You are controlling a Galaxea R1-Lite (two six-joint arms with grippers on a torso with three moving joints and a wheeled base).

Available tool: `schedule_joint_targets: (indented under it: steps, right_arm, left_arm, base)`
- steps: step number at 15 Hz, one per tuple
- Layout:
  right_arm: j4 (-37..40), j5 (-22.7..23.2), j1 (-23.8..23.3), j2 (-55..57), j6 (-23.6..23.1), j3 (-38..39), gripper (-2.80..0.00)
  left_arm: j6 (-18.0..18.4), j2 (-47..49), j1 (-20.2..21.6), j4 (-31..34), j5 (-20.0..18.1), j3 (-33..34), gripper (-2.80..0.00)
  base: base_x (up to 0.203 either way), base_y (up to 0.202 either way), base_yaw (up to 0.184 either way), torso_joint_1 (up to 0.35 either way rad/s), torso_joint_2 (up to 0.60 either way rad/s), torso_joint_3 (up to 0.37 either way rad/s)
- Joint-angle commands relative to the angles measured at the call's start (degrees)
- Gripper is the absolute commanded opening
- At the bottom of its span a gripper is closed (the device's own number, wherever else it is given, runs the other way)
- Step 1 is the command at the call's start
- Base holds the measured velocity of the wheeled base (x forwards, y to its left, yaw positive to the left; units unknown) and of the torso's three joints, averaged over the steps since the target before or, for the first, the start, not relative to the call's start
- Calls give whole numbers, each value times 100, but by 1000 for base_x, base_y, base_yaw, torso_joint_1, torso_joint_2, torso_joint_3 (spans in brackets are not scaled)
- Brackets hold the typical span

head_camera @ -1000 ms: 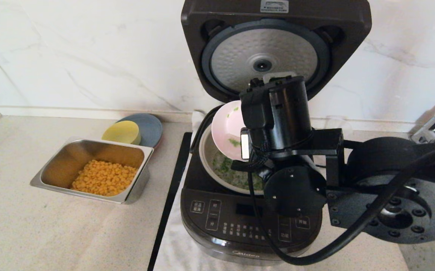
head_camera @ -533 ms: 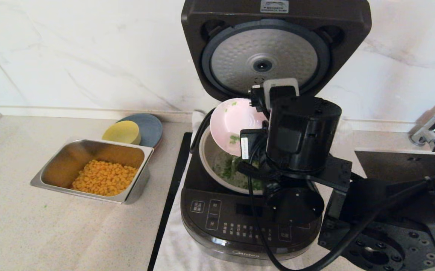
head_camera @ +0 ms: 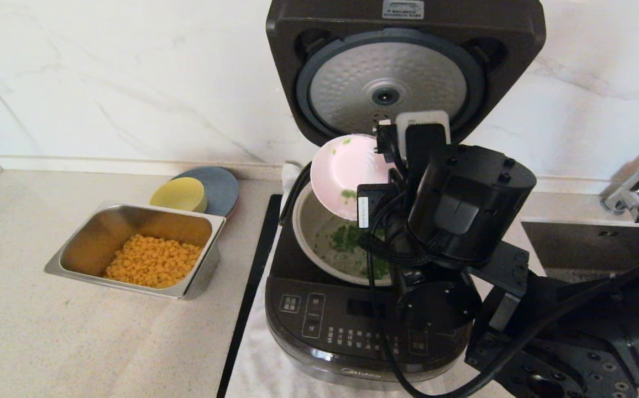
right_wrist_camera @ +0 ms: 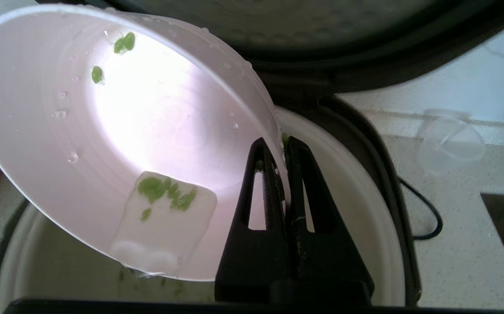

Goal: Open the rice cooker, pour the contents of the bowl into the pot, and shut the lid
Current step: Pour the water from the bowl into the rice cooker

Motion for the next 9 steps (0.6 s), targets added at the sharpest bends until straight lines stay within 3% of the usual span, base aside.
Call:
schedule_joint_targets:
  steps: [1,5,9]
  right_arm:
    - [273,-26,-3,-163,-12,-144,-280]
    - [1389,33,23,-532,86,-350,-280]
    - [3120,510,-15,-1020,506,-335,-280]
  left_arm:
    - [2,-4,0,3,-5,-1,-280]
    - [2,-4,0,3,0,-1,-280]
    - [2,-4,0,3,0,-1,-280]
  base:
    - [0,0,0,0,0,0]
    - [0,0,0,0,0,0]
    - [0,0,0,0,0,0]
